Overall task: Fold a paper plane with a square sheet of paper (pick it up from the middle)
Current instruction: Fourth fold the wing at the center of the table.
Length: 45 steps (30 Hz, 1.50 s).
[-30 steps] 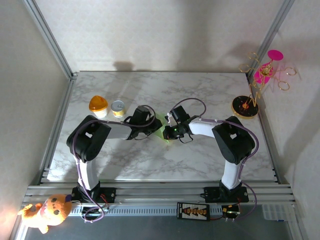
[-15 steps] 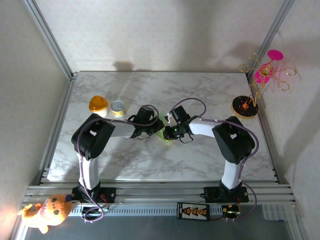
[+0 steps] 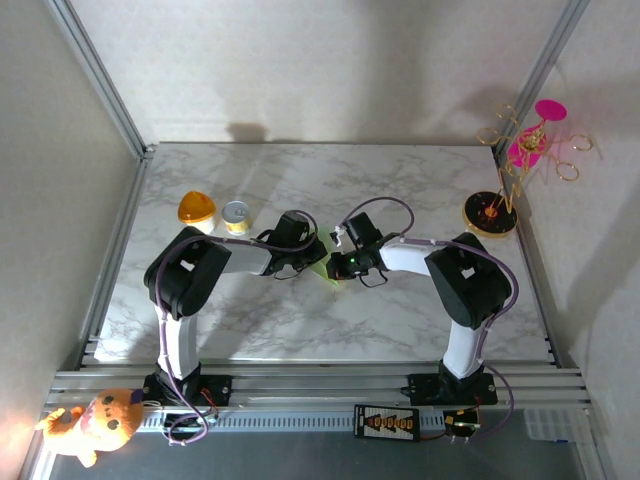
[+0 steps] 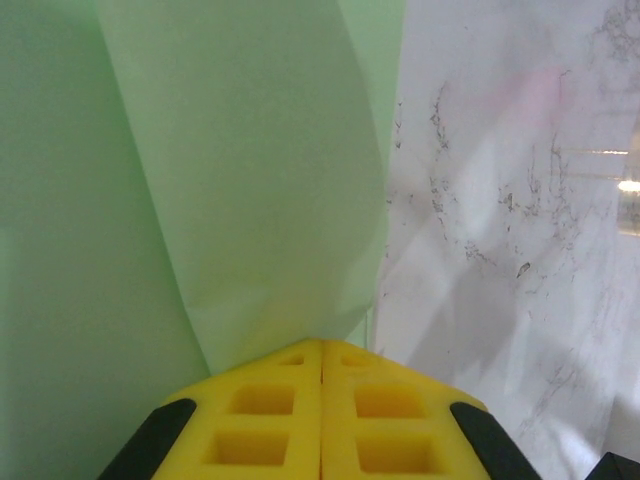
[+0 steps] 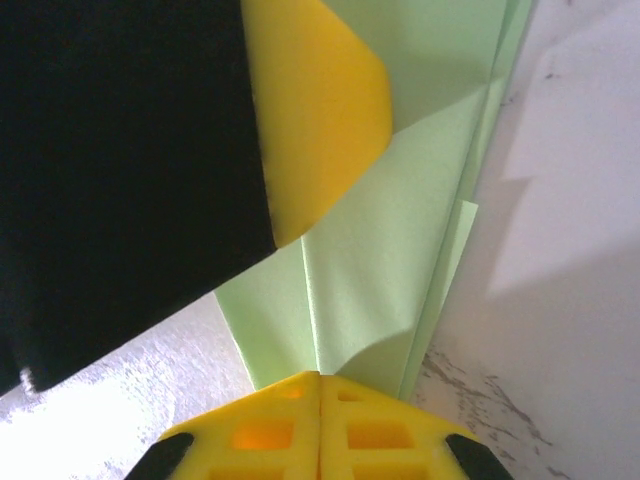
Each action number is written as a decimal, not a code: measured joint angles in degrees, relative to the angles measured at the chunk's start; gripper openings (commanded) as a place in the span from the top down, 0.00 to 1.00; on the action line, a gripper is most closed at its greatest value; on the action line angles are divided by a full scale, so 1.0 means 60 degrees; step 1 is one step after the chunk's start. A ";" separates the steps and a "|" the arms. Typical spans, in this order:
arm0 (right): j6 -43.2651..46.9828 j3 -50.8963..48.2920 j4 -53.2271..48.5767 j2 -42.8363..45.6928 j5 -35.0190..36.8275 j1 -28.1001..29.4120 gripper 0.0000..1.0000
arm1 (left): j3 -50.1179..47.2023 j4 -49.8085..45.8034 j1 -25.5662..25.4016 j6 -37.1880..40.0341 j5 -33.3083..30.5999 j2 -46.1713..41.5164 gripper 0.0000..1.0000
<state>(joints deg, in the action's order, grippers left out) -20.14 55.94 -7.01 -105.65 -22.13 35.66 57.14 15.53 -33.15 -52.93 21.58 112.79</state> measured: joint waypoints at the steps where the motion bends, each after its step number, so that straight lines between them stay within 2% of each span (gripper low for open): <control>1: -0.0004 -0.0029 0.0047 0.0018 -0.0022 0.0000 0.90 | 0.0040 -0.0044 0.0000 0.0004 0.0007 0.0018 0.94; 5: -0.0106 -0.0033 0.0051 0.0164 -0.0098 -0.0033 0.88 | 0.0098 -0.0062 0.0004 0.0004 0.0040 0.0069 0.94; 9: -0.0554 -0.0062 0.0277 0.1107 -0.0033 -0.0160 0.83 | 0.0109 -0.0029 0.0022 0.0000 0.0036 0.0087 0.94; 13: -0.0871 -0.0098 0.0863 0.2448 0.0390 -0.0288 0.90 | 0.0109 -0.0029 0.0022 0.0000 0.0036 0.0087 0.94; 15: -0.0892 -0.0098 0.1056 0.2637 0.0448 -0.0302 0.92 | 0.0109 -0.0025 0.0022 0.0000 0.0036 0.0091 0.94; 18: -0.0914 -0.0146 0.1129 0.2412 0.0397 -0.0273 0.96 | 0.0113 -0.0022 0.0022 0.0000 0.0036 0.0095 0.94; 31: -0.0783 -0.0313 0.0841 0.0736 0.0408 0.0102 0.99 | 0.0113 0.0018 0.0040 0.0000 0.0047 0.0102 0.94; 45: -0.0761 -0.0517 0.0805 0.0310 0.0331 0.0098 0.99 | 0.0113 0.0022 0.0040 -0.0004 0.0044 0.0102 0.94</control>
<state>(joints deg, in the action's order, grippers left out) -24.71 52.84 -2.17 -103.79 -20.14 36.25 57.82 15.66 -32.91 -52.95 21.85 113.40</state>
